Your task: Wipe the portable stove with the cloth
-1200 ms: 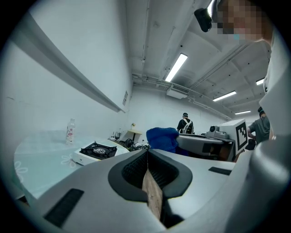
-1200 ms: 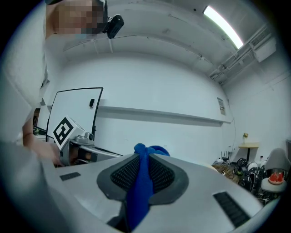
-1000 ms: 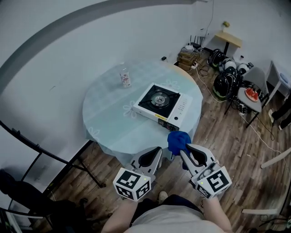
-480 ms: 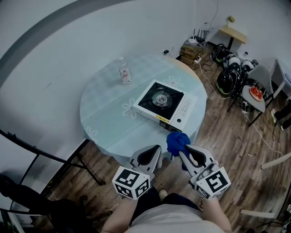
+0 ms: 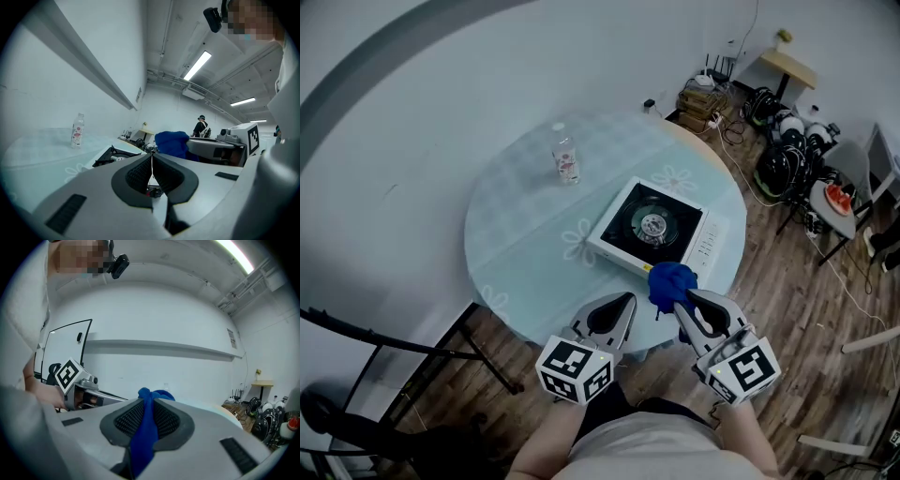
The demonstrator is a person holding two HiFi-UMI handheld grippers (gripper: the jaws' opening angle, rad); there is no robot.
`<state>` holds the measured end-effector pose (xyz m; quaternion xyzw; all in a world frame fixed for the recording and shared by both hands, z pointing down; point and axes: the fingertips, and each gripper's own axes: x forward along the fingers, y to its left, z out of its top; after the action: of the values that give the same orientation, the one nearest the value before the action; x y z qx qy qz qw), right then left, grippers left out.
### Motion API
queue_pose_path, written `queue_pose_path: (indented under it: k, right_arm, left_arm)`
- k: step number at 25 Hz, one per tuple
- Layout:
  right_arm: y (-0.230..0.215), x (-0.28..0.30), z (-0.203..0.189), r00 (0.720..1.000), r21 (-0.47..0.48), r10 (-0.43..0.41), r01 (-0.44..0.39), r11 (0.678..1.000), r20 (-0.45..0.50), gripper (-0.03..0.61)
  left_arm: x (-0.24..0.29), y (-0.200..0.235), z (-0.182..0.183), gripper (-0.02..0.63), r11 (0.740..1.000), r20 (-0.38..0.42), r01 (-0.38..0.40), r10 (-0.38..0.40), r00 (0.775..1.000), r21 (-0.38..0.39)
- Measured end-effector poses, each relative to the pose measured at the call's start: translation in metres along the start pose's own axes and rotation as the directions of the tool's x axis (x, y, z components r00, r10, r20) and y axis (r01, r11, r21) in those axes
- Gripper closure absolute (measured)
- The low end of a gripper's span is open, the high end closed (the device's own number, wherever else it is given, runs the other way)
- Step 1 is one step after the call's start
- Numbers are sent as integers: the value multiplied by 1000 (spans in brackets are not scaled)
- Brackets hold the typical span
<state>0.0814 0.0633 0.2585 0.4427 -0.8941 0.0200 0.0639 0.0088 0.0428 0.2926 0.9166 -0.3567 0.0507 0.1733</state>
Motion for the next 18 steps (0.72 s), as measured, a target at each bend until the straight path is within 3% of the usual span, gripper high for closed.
queue_pose_path:
  k: [18]
  right_arm:
    - [-28, 155, 13, 996, 7, -32, 32, 999, -82, 509]
  left_arm:
    - [47, 131, 45, 591, 995, -55, 92, -93, 994, -28]
